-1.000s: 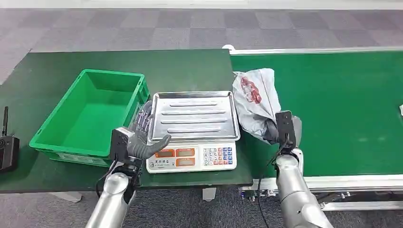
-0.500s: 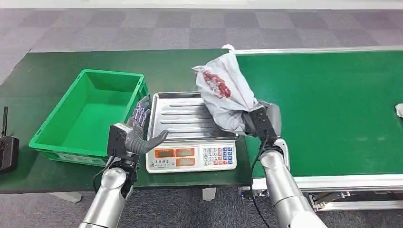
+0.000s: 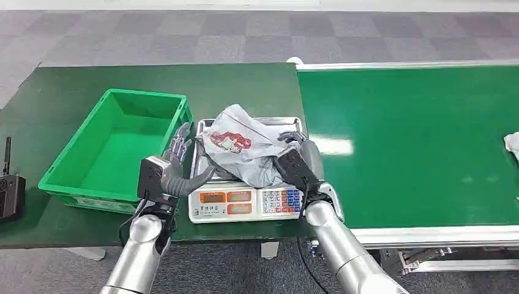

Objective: Moved the parcel from conveyor to table for the left to box.

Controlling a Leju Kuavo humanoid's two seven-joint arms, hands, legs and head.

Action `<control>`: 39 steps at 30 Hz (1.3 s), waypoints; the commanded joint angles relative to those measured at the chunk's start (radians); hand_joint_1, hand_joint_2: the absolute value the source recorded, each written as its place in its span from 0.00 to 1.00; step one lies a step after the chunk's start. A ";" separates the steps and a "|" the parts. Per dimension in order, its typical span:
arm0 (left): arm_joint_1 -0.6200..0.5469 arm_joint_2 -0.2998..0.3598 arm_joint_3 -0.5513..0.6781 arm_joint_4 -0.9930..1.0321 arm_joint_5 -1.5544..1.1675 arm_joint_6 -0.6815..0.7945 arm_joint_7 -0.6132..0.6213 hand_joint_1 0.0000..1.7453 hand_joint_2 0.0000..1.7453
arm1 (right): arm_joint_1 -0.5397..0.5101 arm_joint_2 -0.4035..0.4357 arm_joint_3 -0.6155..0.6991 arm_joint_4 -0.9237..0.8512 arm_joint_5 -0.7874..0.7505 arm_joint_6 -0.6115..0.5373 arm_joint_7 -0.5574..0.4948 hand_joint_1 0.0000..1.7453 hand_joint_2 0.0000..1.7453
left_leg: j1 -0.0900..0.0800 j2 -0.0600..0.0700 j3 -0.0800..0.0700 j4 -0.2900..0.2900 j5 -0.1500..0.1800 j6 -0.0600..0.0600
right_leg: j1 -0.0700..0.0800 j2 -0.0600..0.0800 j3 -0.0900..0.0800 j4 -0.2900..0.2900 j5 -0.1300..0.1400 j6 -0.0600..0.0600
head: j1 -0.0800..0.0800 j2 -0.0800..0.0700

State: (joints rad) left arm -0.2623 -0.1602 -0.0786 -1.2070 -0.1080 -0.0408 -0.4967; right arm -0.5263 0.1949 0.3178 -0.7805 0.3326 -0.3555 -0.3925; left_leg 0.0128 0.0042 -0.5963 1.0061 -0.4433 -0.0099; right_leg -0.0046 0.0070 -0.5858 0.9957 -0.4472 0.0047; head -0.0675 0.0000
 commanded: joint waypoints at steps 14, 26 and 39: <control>-0.340 0.031 -0.121 0.442 -0.228 0.036 -0.017 0.00 1.00 | 0.018 -0.154 -0.106 -0.074 -0.532 0.370 -0.002 0.00 1.00 | -0.001 -0.006 -0.001 0.000 0.003 0.001 | -0.001 -0.007 0.000 0.000 0.000 0.000 | 0.000 0.000; -0.537 0.000 -0.320 0.706 -0.455 0.031 -0.034 0.00 1.00 | -0.088 -0.104 -0.073 0.061 -0.562 0.446 -0.032 0.00 1.00 | -0.001 -0.003 -0.001 0.000 0.004 0.001 | -0.001 -0.003 -0.001 0.001 0.002 0.000 | 0.000 0.000; -0.574 -0.017 -0.594 0.929 -0.689 -0.268 -0.004 0.00 1.00 | -0.100 -0.090 -0.067 0.014 -0.537 0.463 -0.017 0.00 1.00 | -0.001 -0.001 0.000 -0.001 0.003 0.000 | -0.001 -0.001 0.000 0.000 0.003 0.000 | 0.000 0.000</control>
State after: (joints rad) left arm -0.7942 -0.1900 -0.5061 -0.4613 -0.7641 -0.1973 -0.5066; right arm -0.5761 0.0973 0.2441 -0.8022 -0.2148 0.1175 -0.4208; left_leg 0.0125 0.0018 -0.5974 1.0064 -0.4401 -0.0099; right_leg -0.0049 0.0049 -0.5865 0.9962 -0.4445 0.0043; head -0.0675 0.0000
